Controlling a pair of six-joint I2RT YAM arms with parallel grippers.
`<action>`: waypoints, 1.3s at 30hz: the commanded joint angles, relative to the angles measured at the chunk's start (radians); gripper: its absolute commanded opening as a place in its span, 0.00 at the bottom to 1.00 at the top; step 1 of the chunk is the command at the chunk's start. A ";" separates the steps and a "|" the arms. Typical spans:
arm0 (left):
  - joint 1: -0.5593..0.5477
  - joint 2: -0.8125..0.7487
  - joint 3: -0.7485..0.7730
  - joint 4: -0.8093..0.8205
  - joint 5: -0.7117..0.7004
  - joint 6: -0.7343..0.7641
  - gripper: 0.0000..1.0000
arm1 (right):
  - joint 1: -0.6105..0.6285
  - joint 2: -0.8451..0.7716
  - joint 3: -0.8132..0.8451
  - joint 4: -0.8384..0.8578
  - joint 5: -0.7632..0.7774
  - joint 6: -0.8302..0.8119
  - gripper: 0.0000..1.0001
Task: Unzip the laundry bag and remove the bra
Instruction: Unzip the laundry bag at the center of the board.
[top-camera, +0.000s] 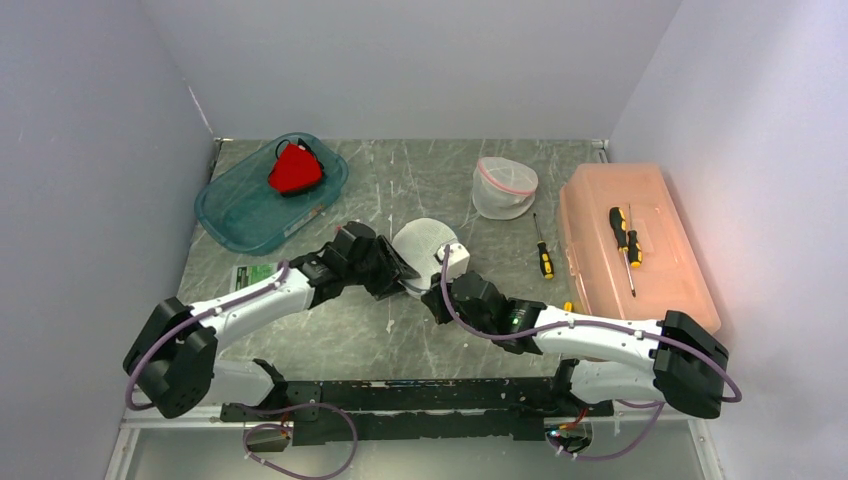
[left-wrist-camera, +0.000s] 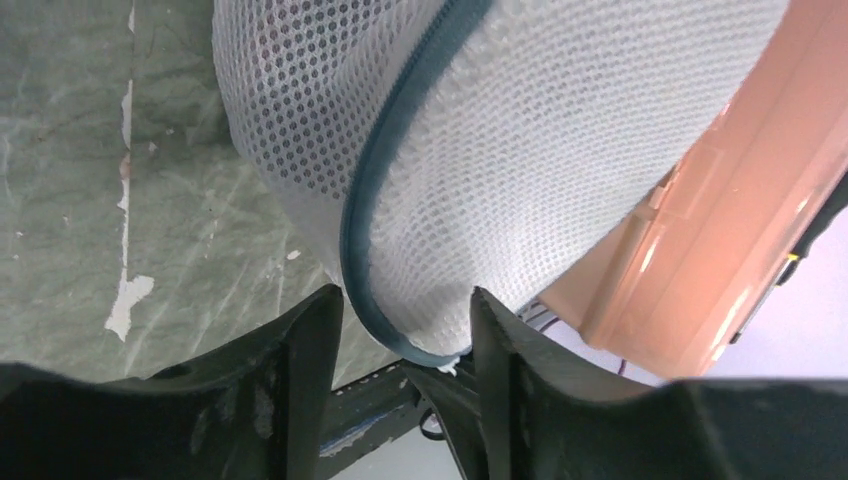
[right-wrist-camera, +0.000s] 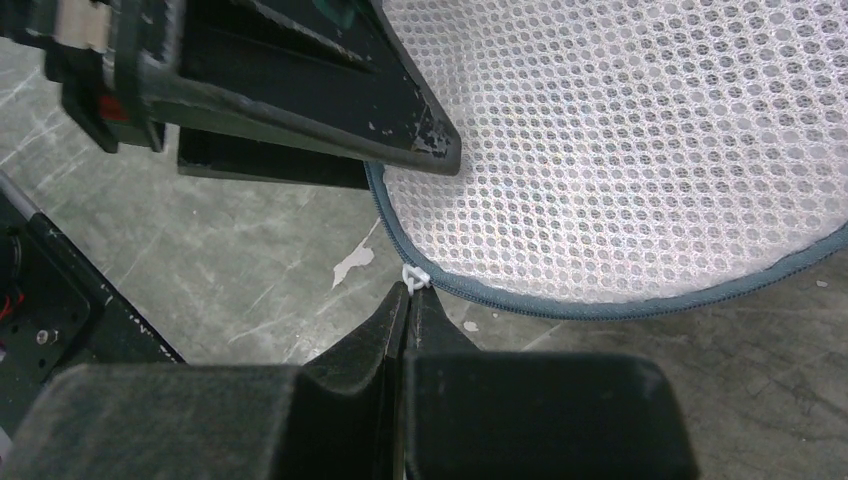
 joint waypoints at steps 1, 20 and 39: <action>-0.003 0.031 0.045 0.027 -0.028 0.001 0.45 | 0.004 -0.010 0.037 0.009 -0.016 -0.014 0.00; 0.112 0.105 0.144 -0.016 0.207 0.294 0.03 | -0.076 -0.076 0.102 -0.266 0.099 0.032 0.00; 0.202 0.201 0.262 -0.078 0.361 0.613 0.03 | -0.146 -0.220 -0.039 -0.154 0.064 -0.011 0.00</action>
